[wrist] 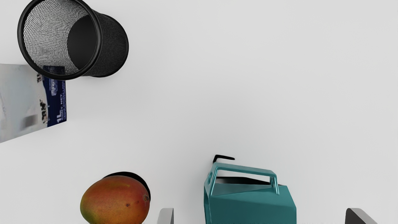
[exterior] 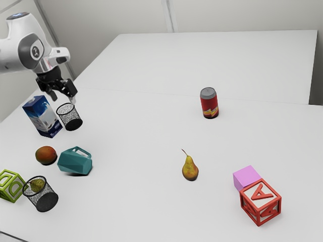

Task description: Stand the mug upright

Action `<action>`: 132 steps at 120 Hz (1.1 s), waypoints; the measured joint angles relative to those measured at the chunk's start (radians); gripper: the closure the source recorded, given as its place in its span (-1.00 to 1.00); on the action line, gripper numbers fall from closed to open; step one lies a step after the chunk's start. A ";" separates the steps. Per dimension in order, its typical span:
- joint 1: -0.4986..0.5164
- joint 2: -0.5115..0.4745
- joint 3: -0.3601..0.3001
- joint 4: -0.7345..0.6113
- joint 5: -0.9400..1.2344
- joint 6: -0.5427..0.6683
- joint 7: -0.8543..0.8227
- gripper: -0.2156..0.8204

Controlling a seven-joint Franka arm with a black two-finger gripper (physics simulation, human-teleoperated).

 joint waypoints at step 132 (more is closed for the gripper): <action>0.299 0.252 -0.010 -0.103 -0.469 -0.175 0.360 -0.58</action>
